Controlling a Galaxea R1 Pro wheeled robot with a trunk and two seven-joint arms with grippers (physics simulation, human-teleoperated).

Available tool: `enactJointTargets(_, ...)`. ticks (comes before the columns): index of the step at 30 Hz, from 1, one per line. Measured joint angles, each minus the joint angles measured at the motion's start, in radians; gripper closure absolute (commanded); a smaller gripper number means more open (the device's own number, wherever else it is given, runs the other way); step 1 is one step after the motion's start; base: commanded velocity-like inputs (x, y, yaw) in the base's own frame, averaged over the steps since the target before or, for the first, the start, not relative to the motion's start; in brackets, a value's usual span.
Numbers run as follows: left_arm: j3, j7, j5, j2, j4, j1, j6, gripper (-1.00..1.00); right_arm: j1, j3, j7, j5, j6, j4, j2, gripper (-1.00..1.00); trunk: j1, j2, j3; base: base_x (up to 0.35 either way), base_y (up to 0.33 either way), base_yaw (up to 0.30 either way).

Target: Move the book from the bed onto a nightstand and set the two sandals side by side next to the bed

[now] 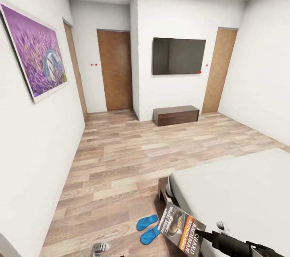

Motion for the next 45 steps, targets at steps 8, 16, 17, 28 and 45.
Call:
enactJointTargets(8, 0.000, 0.000, 0.000, 0.000, 0.000, 0.000, 0.000, -1.00, 0.000, 0.000, 0.000, 0.000, 0.000, 0.000, 0.000, 1.00, 0.000, 0.000, 0.000, 0.000, 0.000, 0.297)
enactJointTargets(16, 0.000, 0.000, 0.000, 0.000, 0.000, 0.000, 0.000, -1.00, 0.000, 0.000, 0.000, 0.000, 0.000, 0.000, 0.000, 1.00, 0.000, 0.000, 0.000, 0.000, 0.000, 0.297)
enactJointTargets(17, 0.000, 0.000, 0.000, 0.000, 0.000, 0.000, 0.000, -1.00, 0.000, 0.000, 0.000, 0.000, 0.000, 0.000, 0.000, 1.00, 0.000, 0.000, 0.000, 0.000, 0.000, 0.297)
enactJointTargets(28, 0.000, 0.000, 0.000, 0.000, 0.000, 0.000, 0.000, -1.00, 0.000, 0.000, 0.000, 0.000, 0.000, 0.000, 0.000, 1.00, 0.000, 0.000, 0.000, 0.000, 0.000, 0.297)
enactJointTargets(45, 0.001, 0.000, 0.000, 0.000, 0.000, 0.000, 0.000, -1.00, 0.000, 0.000, 0.000, 0.000, 0.000, 0.000, 0.000, 1.00, 0.000, 0.000, 0.000, 0.000, 0.000, 0.297)
